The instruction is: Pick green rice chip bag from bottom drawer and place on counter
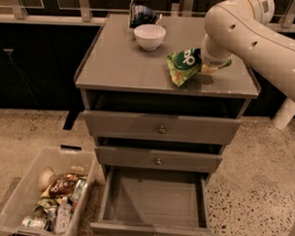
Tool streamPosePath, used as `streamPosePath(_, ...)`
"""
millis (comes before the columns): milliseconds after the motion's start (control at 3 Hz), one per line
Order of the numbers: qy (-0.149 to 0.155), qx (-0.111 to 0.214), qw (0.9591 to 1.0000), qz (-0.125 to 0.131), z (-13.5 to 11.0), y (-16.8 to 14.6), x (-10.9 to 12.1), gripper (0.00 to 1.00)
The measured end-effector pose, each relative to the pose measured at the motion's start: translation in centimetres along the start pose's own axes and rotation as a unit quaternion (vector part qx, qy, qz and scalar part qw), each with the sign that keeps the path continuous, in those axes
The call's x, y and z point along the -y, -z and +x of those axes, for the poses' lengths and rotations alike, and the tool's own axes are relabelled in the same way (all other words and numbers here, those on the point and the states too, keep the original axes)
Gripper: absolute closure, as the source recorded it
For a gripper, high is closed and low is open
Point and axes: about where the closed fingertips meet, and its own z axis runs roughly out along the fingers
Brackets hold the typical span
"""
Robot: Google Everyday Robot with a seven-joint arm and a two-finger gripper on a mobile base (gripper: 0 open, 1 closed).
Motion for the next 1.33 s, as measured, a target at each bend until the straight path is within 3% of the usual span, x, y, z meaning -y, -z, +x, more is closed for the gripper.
streamPosePath(667, 0.000, 0.000, 1.0000, 0.000, 0.00, 0.00, 0.00, 0.12)
streamPosePath(1000, 0.000, 0.000, 1.0000, -0.001, -0.01, -0.05, -0.04, 0.00)
streamPosePath(1333, 0.000, 0.000, 1.0000, -0.001, -0.01, -0.06, -0.05, 0.00)
